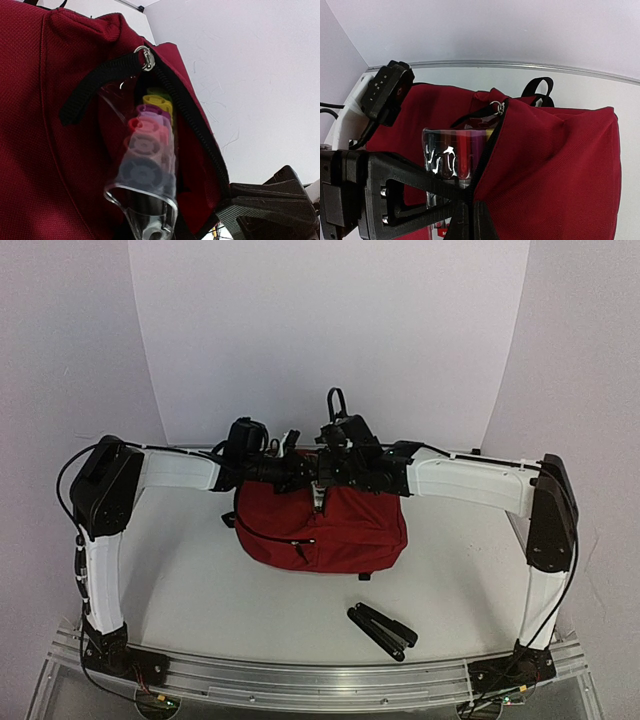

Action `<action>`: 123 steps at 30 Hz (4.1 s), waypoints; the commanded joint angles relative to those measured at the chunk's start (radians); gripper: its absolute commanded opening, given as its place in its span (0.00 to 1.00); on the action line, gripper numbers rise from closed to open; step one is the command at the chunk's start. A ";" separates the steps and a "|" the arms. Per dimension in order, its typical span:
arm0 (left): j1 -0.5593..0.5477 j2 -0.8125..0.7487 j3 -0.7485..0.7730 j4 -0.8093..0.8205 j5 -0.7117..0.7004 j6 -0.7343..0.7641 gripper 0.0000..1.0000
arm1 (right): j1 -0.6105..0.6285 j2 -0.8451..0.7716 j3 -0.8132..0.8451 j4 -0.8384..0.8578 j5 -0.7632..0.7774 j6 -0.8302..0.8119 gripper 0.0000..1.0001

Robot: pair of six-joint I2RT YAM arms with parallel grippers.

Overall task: Pack the student bag
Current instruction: Place the stationery in the student bag, then pick up the stationery from the center of the board.

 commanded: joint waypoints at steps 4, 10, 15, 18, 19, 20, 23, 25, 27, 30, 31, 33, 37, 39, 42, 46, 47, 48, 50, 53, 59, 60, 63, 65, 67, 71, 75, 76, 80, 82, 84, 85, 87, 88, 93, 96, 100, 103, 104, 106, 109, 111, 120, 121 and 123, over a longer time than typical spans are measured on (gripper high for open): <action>0.004 0.030 0.108 -0.147 0.141 0.109 0.00 | 0.006 -0.093 -0.028 0.137 -0.083 -0.013 0.00; -0.018 0.108 0.136 -0.096 0.177 0.072 0.00 | 0.005 -0.123 -0.099 0.293 -0.244 -0.055 0.00; -0.020 0.121 0.139 -0.101 0.142 0.099 0.06 | 0.006 -0.134 -0.118 0.308 -0.282 -0.079 0.00; -0.012 0.070 0.115 -0.163 0.057 0.149 0.18 | 0.005 -0.165 -0.150 0.307 -0.229 -0.067 0.00; -0.009 0.041 0.095 -0.171 0.022 0.160 0.23 | 0.006 -0.175 -0.160 0.307 -0.210 -0.063 0.00; -0.005 0.014 0.074 -0.177 -0.009 0.175 0.27 | 0.006 -0.188 -0.172 0.306 -0.197 -0.060 0.00; 0.000 -0.068 0.037 -0.244 -0.098 0.231 0.42 | 0.005 -0.209 -0.194 0.307 -0.173 -0.050 0.00; 0.001 -0.115 0.031 -0.314 -0.144 0.272 0.51 | 0.005 -0.217 -0.202 0.306 -0.171 -0.045 0.00; 0.000 -0.155 0.024 -0.364 -0.182 0.306 0.58 | 0.005 -0.220 -0.209 0.306 -0.172 -0.041 0.00; 0.000 -0.192 0.011 -0.407 -0.205 0.330 0.62 | 0.006 -0.219 -0.215 0.305 -0.170 -0.039 0.00; 0.000 -0.196 0.008 -0.416 -0.204 0.331 0.61 | 0.005 -0.217 -0.216 0.305 -0.169 -0.038 0.00; -0.003 -0.197 0.000 -0.419 -0.185 0.323 0.57 | 0.005 -0.214 -0.217 0.305 -0.170 -0.036 0.00; -0.012 -0.183 -0.014 -0.402 -0.153 0.302 0.48 | 0.006 -0.212 -0.218 0.305 -0.167 -0.035 0.00; -0.014 -0.171 -0.016 -0.387 -0.138 0.290 0.40 | 0.005 -0.210 -0.217 0.305 -0.167 -0.034 0.00; -0.022 -0.152 -0.016 -0.348 -0.101 0.271 0.29 | 0.005 -0.208 -0.216 0.305 -0.164 -0.036 0.00; -0.039 -0.124 0.002 -0.318 -0.076 0.258 0.21 | 0.005 -0.206 -0.217 0.305 -0.164 -0.037 0.00; -0.043 -0.117 0.008 -0.316 -0.073 0.256 0.19 | 0.005 -0.207 -0.217 0.305 -0.164 -0.039 0.00; -0.046 -0.108 0.014 -0.316 -0.070 0.255 0.18 | 0.005 -0.206 -0.216 0.305 -0.163 -0.039 0.00; -0.051 -0.089 0.026 -0.313 -0.066 0.253 0.15 | 0.006 -0.204 -0.214 0.305 -0.164 -0.040 0.00; -0.059 -0.075 0.037 -0.297 -0.063 0.242 0.10 | 0.006 -0.204 -0.214 0.306 -0.164 -0.041 0.00; -0.075 -0.040 0.082 -0.274 -0.057 0.232 0.08 | 0.005 -0.195 -0.211 0.305 -0.165 -0.042 0.00; -0.078 -0.028 0.090 -0.271 -0.054 0.229 0.08 | 0.005 -0.194 -0.211 0.305 -0.166 -0.042 0.00; -0.092 0.001 0.118 -0.265 -0.047 0.220 0.07 | 0.006 -0.187 -0.207 0.305 -0.168 -0.042 0.00; -0.097 0.017 0.136 -0.261 -0.048 0.218 0.07 | 0.005 -0.183 -0.206 0.306 -0.169 -0.042 0.00; -0.098 0.029 0.151 -0.254 -0.062 0.217 0.07 | 0.005 -0.179 -0.205 0.305 -0.173 -0.041 0.00; -0.098 0.062 0.182 -0.251 -0.084 0.213 0.07 | 0.005 -0.176 -0.210 0.305 -0.173 -0.037 0.00; -0.097 0.059 0.174 -0.228 -0.109 0.217 0.08 | 0.005 -0.186 -0.220 0.304 -0.147 -0.034 0.00; -0.094 0.039 0.157 -0.236 -0.133 0.228 0.10 | 0.004 -0.192 -0.224 0.302 -0.136 -0.033 0.00; -0.066 -0.089 0.054 -0.241 -0.164 0.249 0.29 | 0.004 -0.210 -0.245 0.286 -0.102 -0.026 0.00; -0.049 -0.161 0.000 -0.297 -0.168 0.265 0.33 | 0.002 -0.220 -0.264 0.280 -0.101 -0.023 0.03; -0.037 -0.230 -0.052 -0.353 -0.191 0.297 0.35 | 0.003 -0.237 -0.290 0.276 -0.112 -0.026 0.20; -0.033 -0.275 -0.077 -0.391 -0.213 0.311 0.38 | 0.004 -0.247 -0.305 0.275 -0.121 -0.031 0.31; -0.022 -0.348 -0.136 -0.437 -0.258 0.328 0.44 | 0.004 -0.275 -0.336 0.270 -0.149 -0.044 0.51; -0.013 -0.379 -0.172 -0.453 -0.279 0.331 0.47 | 0.004 -0.293 -0.356 0.267 -0.166 -0.052 0.59; 0.055 -0.557 -0.329 -0.488 -0.343 0.282 0.69 | 0.018 -0.413 -0.479 0.230 -0.204 -0.069 0.75; 0.077 -0.653 -0.416 -0.488 -0.400 0.256 0.81 | 0.040 -0.483 -0.547 0.180 -0.216 -0.056 0.78; 0.092 -0.745 -0.492 -0.496 -0.479 0.239 0.97 | 0.097 -0.529 -0.614 0.085 -0.220 -0.008 0.82; 0.103 -0.774 -0.513 -0.517 -0.506 0.239 1.00 | 0.140 -0.531 -0.664 0.036 -0.251 0.054 0.79; 0.105 -0.776 -0.514 -0.522 -0.506 0.240 1.00 | 0.154 -0.528 -0.684 0.029 -0.272 0.074 0.76; 0.107 -0.771 -0.515 -0.523 -0.498 0.239 1.00 | 0.181 -0.520 -0.715 0.014 -0.293 0.114 0.70; 0.109 -0.742 -0.511 -0.520 -0.475 0.233 1.00 | 0.209 -0.499 -0.742 -0.018 -0.303 0.158 0.59; 0.110 -0.725 -0.507 -0.517 -0.457 0.229 1.00 | 0.223 -0.481 -0.758 -0.038 -0.309 0.175 0.54; 0.110 -0.719 -0.510 -0.521 -0.442 0.228 1.00 | 0.278 -0.439 -0.795 -0.113 -0.385 0.210 0.40; 0.110 -0.721 -0.510 -0.524 -0.443 0.230 1.00 | 0.290 -0.440 -0.796 -0.128 -0.394 0.219 0.40; 0.110 -0.721 -0.510 -0.529 -0.444 0.234 1.00 | 0.315 -0.447 -0.800 -0.160 -0.417 0.238 0.41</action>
